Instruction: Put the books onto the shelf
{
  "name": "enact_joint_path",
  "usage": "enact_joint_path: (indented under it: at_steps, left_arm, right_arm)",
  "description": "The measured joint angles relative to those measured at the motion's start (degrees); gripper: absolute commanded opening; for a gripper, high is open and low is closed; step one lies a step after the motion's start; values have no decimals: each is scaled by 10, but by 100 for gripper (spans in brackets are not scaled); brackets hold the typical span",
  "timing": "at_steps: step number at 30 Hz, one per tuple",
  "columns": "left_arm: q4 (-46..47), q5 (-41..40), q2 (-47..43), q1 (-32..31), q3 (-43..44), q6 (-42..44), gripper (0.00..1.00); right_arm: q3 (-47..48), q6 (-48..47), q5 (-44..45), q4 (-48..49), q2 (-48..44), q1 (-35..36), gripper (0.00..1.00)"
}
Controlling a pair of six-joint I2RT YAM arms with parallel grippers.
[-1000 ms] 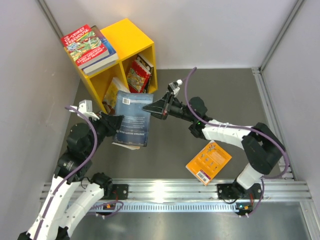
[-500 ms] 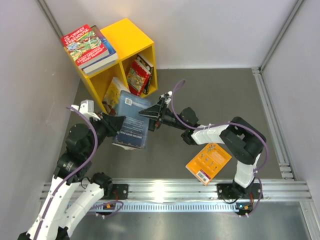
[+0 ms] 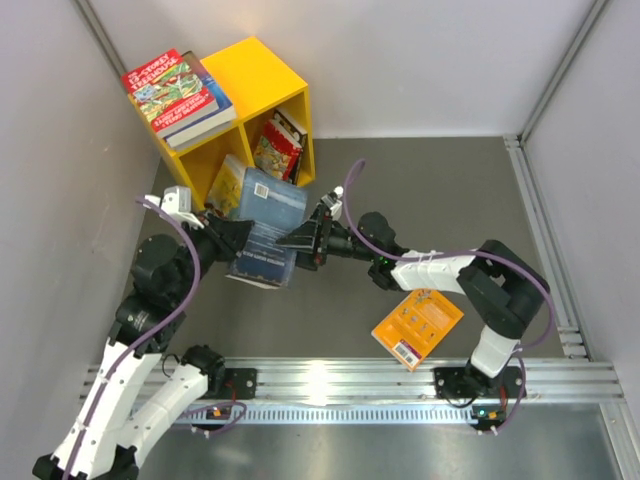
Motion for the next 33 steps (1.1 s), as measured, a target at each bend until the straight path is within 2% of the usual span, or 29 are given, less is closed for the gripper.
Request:
enact_joint_path:
  at_steps: [6, 11, 24, 30, 33]
  left_arm:
    - [18, 17, 25, 0, 45, -6, 0]
    - [22, 44, 62, 0, 101, -24, 0]
    - [27, 54, 55, 0, 122, -32, 0]
    - [22, 41, 43, -1, 109, 61, 0]
    - [26, 14, 38, -1, 77, 150, 0]
  right_arm:
    - [-21, -34, -3, -53, -13, 0, 83]
    - [-23, -35, -3, -52, -13, 0, 83]
    - [-25, 63, 6, 92, 0, -11, 83]
    - [-155, 64, 9, 83, -94, -99, 82]
    - [-189, 34, 1, 11, -154, -157, 83]
